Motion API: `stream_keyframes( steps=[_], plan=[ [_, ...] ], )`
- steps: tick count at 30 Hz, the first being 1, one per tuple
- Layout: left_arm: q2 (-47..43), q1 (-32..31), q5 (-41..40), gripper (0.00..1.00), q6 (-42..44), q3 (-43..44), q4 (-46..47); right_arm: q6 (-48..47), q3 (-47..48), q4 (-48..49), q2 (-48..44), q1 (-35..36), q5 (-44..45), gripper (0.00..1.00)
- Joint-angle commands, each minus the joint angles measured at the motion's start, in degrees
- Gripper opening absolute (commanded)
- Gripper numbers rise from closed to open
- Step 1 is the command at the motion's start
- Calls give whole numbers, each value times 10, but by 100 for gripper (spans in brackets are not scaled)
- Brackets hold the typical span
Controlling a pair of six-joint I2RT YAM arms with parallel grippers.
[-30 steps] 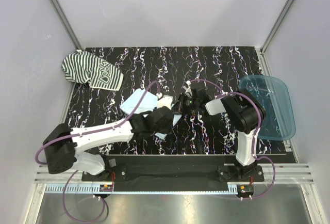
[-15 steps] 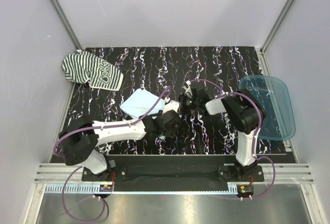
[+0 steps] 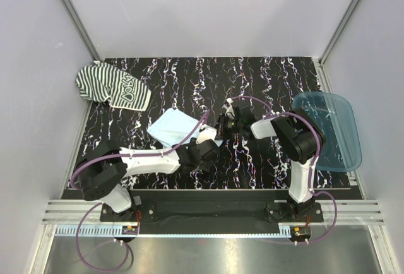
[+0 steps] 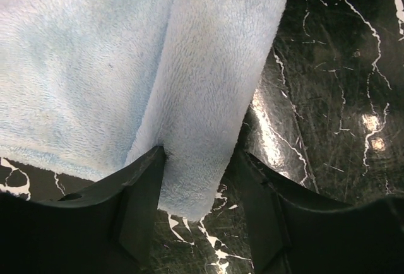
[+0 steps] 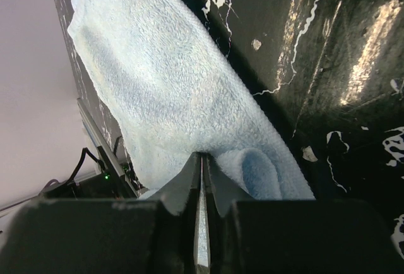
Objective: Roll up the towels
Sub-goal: Roll the towel
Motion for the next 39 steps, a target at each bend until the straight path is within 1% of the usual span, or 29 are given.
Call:
stream_keyframes(
  steps=[1, 10, 13, 14, 16, 17, 18, 19, 21, 22, 24, 27, 28, 29, 31, 32, 33, 35, 36, 39],
  plan=[
    [4, -3, -44, 56, 3, -5, -6, -26, 11, -33, 17, 2, 29, 9],
    [20, -4, -62, 61, -7, -34, -7, -28, 16, -37, 25, 1, 29, 10],
    [31, -4, -59, 58, -7, -33, -10, -29, 20, -40, 28, 1, 30, 9],
    [42, -4, -58, 55, -7, -33, -10, -30, 22, -44, 29, 1, 29, 9],
    [56, -4, -51, 37, -5, -30, -10, -34, 34, -51, 32, 2, 28, 9],
    [60, -4, -48, 36, -3, -30, -11, -33, 34, -53, 33, 1, 28, 9],
    [63, -4, -46, 30, -3, -27, -13, -34, 40, -56, 34, 1, 28, 9],
    [65, -4, -45, 19, -3, -26, -12, -38, 43, -60, 35, 1, 28, 9],
    [68, -4, -38, 10, -2, -26, -17, -41, 50, -73, 34, 1, 31, 9],
    [69, -4, -35, 3, 0, -19, -24, -45, 56, -77, 32, 1, 31, 8],
    [70, -4, -31, 0, -3, -11, -37, -48, 60, -93, 28, 0, 37, 8],
    [71, -5, 1, 0, -15, 5, -55, -58, 74, -130, 12, -3, 52, 9],
    [70, -4, 13, 0, -27, 8, -57, -68, 78, -144, -2, -8, 59, 11],
    [68, -4, 38, 0, -33, 19, -65, -75, 81, -175, -11, -9, 68, 17],
    [66, -5, 73, 0, -50, 29, -70, -96, 96, -205, -37, -17, 102, 24],
    [62, -4, 83, 0, -55, 39, -71, -103, 102, -259, -44, -20, 127, 29],
    [59, -4, 91, 0, -60, 44, -72, -109, 108, -277, -51, -23, 139, 32],
    [53, -4, 112, 0, -71, 54, -77, -123, 126, -327, -72, -35, 170, 42],
    [52, -5, 118, 0, -73, 66, -79, -128, 142, -346, -80, -38, 184, 49],
    [56, -5, 139, 0, -75, 79, -83, -138, 189, -433, -110, -53, 255, 59]
  ],
)
